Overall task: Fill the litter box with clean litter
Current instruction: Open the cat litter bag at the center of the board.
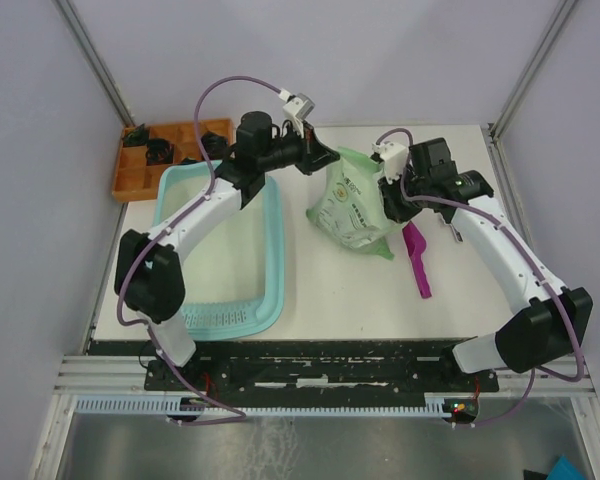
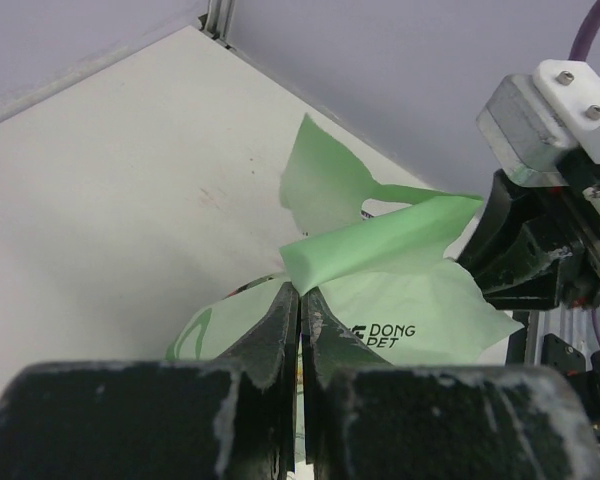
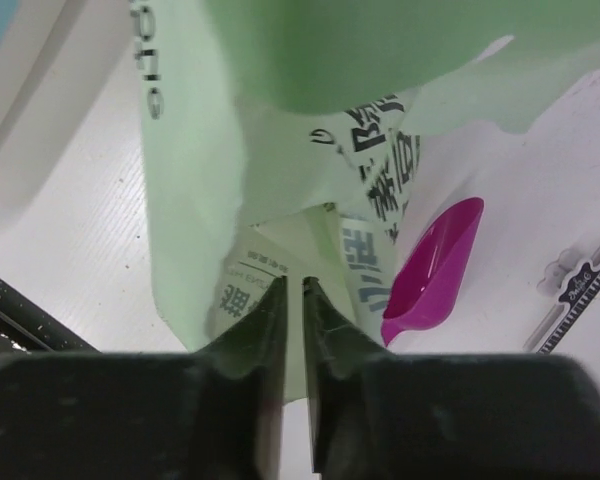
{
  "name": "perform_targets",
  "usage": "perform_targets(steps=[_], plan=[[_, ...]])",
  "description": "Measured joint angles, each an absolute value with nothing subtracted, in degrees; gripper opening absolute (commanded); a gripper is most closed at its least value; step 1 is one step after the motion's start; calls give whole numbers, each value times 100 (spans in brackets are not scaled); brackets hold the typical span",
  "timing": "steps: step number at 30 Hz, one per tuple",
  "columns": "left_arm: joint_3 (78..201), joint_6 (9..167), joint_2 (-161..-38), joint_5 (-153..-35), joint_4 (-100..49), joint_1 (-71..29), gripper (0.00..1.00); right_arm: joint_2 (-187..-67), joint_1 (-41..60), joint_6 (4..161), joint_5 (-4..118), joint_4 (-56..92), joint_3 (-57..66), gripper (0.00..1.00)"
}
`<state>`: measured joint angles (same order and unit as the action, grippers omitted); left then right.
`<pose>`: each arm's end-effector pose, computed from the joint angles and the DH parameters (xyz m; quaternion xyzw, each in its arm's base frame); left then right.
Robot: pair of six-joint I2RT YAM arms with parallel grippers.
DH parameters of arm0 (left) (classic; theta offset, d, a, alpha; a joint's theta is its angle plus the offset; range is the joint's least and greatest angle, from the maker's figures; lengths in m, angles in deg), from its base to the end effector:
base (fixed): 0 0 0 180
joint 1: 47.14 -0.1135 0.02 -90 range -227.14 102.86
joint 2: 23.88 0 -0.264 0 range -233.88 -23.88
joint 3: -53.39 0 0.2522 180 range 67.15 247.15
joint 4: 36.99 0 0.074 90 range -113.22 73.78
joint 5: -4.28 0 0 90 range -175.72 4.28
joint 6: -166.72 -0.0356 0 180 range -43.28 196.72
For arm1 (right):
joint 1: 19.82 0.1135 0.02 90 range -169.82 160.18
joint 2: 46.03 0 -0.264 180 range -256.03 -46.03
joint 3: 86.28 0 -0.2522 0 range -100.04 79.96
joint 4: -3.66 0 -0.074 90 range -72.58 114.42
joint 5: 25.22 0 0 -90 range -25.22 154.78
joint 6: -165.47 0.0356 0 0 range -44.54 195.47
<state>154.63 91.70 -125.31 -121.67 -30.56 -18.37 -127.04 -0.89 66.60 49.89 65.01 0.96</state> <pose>0.3639 -0.2237 0.3596 0.2890 0.6805 -0.4496 0.5012 0.2769 0.1047 0.3431 -0.2670 0.8926 0.1512 0.3304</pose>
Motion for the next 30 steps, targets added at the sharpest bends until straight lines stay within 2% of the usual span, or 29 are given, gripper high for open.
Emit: perform_targets(steps=[2,4,13,17,21,30], plan=[[15319,9179,-12404,-12169,-3073,-1837,3,-12715,-82,6562,5129,6578,91,44],[15173,9181,-12267,-12167,-3062,-1837,3,-12711,-82,6505,5262,6648,78,48],[14764,9238,-11913,-12169,-3091,-1839,3,-12632,-80,6186,5741,6829,-287,53],[14740,9286,-11906,-12158,-3113,-1841,3,-12634,-80,6026,5983,6761,-348,52],[14740,9332,-11902,-12132,-3113,-1841,3,-12634,-82,5924,5878,6757,-545,57],[14738,9373,-11895,-12117,-3110,-1841,3,-12700,-82,5823,5312,6715,-315,56]])
